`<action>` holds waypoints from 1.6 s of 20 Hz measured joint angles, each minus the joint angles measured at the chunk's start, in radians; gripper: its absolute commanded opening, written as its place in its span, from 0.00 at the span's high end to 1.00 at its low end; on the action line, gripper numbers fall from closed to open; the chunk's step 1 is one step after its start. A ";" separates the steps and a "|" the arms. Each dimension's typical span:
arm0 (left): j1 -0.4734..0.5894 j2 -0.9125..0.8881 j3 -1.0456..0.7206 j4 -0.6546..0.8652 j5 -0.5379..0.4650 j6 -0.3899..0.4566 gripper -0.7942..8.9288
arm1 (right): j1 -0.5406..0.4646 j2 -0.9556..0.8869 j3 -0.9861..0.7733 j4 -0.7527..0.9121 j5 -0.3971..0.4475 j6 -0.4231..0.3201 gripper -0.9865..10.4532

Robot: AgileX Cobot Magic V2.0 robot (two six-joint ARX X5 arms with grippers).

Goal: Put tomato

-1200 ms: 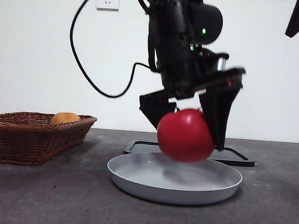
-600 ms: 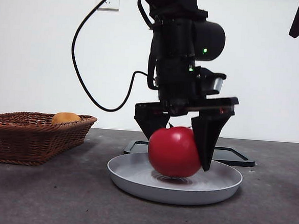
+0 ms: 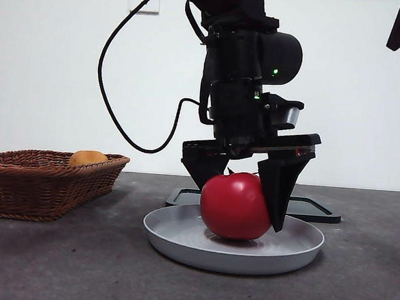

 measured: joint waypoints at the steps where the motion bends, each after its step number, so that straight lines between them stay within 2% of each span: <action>1: 0.000 0.000 0.000 0.000 0.000 0.000 0.56 | 0.000 0.000 0.000 0.000 0.000 0.000 0.40; 5: 0.000 0.002 0.001 -0.003 0.000 0.000 0.33 | 0.000 0.000 0.000 0.000 0.000 0.000 0.40; 10: 0.000 0.009 0.010 -0.036 0.000 0.004 0.33 | 0.000 0.000 0.000 0.000 0.000 0.000 0.40; 15: 0.006 0.010 0.143 -0.153 0.000 0.005 0.34 | 0.000 0.000 0.000 0.000 0.000 0.000 0.40; 20: 0.007 -0.043 0.224 -0.192 0.000 0.005 0.34 | 0.000 0.000 0.000 0.000 0.000 0.000 0.40; 24: 0.007 -0.192 0.224 -0.259 0.009 0.005 0.51 | 0.000 0.009 0.000 0.012 -0.002 0.000 0.40; 27: 0.007 -0.312 0.225 -0.304 0.046 0.004 0.61 | 0.000 0.054 0.000 0.055 -0.046 -0.001 0.40; 32: 0.007 -0.486 0.162 -0.359 0.056 0.005 0.63 | 0.000 0.164 0.045 0.114 -0.104 -0.031 0.40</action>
